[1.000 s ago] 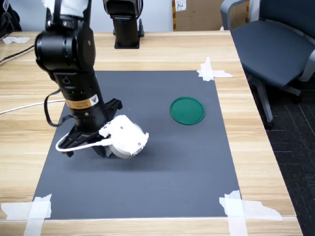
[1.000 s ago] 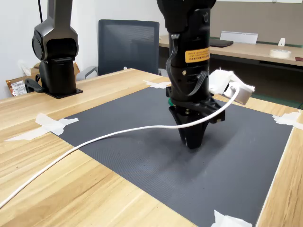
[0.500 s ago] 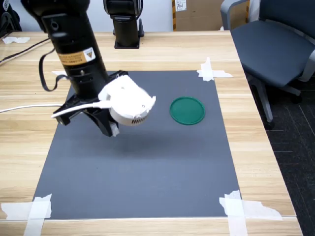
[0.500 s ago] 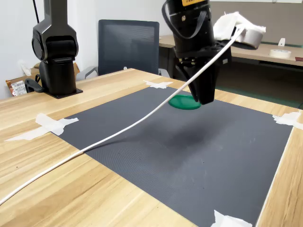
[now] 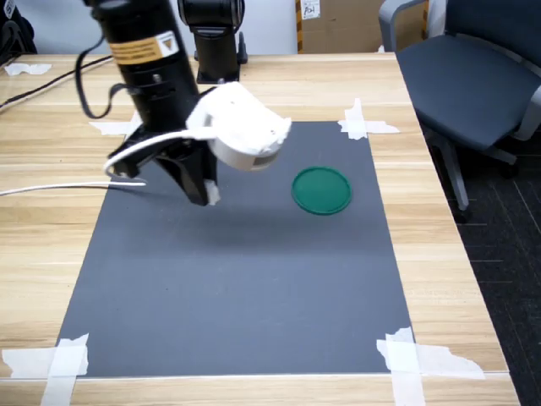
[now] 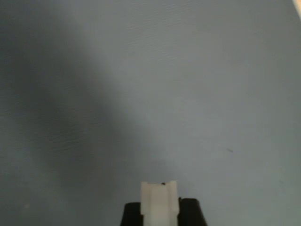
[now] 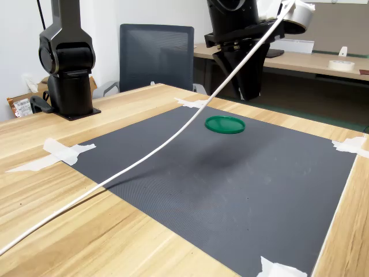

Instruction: Grasp a white terminal and put it in the green lid.

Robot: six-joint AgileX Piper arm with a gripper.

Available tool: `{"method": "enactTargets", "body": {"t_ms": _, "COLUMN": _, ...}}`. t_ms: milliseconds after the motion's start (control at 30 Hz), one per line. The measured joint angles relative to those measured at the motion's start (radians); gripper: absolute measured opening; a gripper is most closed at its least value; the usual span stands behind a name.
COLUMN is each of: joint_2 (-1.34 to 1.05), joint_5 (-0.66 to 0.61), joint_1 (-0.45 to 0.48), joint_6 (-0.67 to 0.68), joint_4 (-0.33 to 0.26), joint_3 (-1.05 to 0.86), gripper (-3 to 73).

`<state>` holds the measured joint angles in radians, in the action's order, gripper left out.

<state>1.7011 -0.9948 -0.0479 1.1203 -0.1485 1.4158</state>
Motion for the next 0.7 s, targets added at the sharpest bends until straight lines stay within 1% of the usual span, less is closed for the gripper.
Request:
{"method": "enactTargets", "body": {"t_ms": 167, "joint_2": -0.026, "joint_5": -0.002, "joint_1": -0.061, "joint_6": -0.026, "joint_4": 0.021, "joint_3": -0.038, "gripper": 8.2}}
{"method": "enactTargets", "body": {"t_ms": 600, "joint_2": -0.073, "joint_5": -0.036, "joint_1": -0.241, "joint_6": -0.081, "joint_4": 0.029, "joint_3": -0.076, "gripper": 8.2}}
{"method": "enactTargets", "body": {"t_ms": 700, "joint_2": -0.075, "joint_5": -0.055, "joint_1": -0.286, "joint_6": -0.103, "joint_4": 0.043, "joint_3": -0.076, "gripper": 8.2}}
